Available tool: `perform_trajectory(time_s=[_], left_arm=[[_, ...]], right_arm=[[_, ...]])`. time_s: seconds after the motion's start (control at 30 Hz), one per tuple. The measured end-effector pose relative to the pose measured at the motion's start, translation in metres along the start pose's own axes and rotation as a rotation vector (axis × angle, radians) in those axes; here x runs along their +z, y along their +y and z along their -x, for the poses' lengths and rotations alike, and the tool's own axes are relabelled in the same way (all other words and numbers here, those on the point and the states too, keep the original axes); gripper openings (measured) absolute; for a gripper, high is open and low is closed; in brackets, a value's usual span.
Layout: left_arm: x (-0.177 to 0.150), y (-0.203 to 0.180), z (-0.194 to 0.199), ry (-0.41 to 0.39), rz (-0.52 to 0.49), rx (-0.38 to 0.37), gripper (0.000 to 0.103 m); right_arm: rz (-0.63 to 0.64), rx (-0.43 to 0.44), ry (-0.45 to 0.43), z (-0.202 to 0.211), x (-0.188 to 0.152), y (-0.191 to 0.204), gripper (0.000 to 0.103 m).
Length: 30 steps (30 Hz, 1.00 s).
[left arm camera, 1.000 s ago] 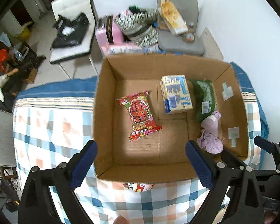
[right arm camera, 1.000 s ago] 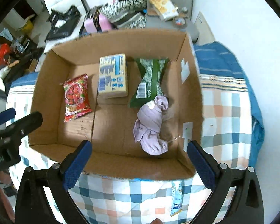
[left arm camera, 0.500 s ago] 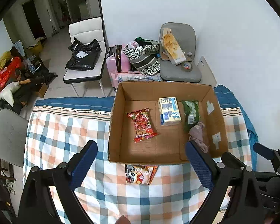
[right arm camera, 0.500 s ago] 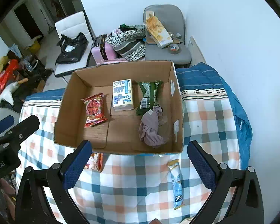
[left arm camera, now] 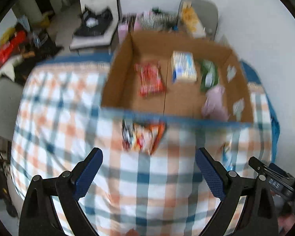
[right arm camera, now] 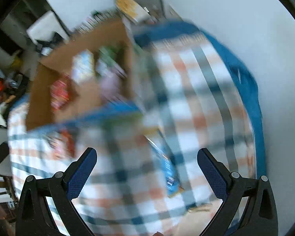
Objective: Organize soft objects
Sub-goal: 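Withdraw both tools from the box toward the last two items, then grasp the orange panda snack bag with the left tool while the right tool grasps the blue ice-pop tube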
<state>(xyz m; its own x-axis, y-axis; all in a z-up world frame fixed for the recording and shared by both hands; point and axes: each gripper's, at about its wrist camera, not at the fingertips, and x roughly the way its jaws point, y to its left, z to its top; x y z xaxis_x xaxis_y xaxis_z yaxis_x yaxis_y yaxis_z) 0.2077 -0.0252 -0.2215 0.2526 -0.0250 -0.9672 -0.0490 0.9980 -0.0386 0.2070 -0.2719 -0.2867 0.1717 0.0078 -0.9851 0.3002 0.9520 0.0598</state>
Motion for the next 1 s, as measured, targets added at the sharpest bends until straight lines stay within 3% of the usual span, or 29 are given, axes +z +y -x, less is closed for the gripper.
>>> perform_trajectory(time_s=[0.17, 0.37, 0.43, 0.47, 0.53, 0.6, 0.8, 1.0], left_arm=[[-0.021, 0.012, -0.046, 0.128, 0.048, 0.012, 0.097], [-0.029, 0.033, -0.083, 0.206, 0.129, 0.031, 0.097], [-0.025, 0.036, -0.092, 0.212, 0.114, 0.041, 0.097], [-0.023, 0.037, -0.097, 0.216, 0.105, 0.047, 0.097], [-0.017, 0.039, -0.105, 0.227, 0.098, 0.044, 0.097], [-0.012, 0.045, -0.114, 0.26, 0.136, 0.006, 0.097], [-0.003, 0.079, -0.143, 0.316, 0.425, -0.176, 0.097], [-0.002, 0.078, -0.169, 0.324, 0.518, -0.254, 0.097]], right_arm=[[-0.044, 0.021, 0.153, -0.084, -0.019, -0.028, 0.102], [-0.063, 0.023, 0.208, -0.133, -0.025, -0.026, 0.075], [-0.045, -0.001, 0.221, -0.14, -0.027, -0.021, 0.056], [-0.037, -0.016, 0.205, -0.138, -0.027, -0.019, 0.052], [-0.028, -0.005, 0.211, -0.136, -0.03, -0.015, 0.021], [-0.017, 0.007, 0.208, -0.128, -0.034, -0.01, 0.018], [0.03, 0.034, 0.183, -0.112, -0.048, 0.007, 0.017], [0.041, 0.023, 0.183, -0.11, -0.051, 0.005, 0.017]])
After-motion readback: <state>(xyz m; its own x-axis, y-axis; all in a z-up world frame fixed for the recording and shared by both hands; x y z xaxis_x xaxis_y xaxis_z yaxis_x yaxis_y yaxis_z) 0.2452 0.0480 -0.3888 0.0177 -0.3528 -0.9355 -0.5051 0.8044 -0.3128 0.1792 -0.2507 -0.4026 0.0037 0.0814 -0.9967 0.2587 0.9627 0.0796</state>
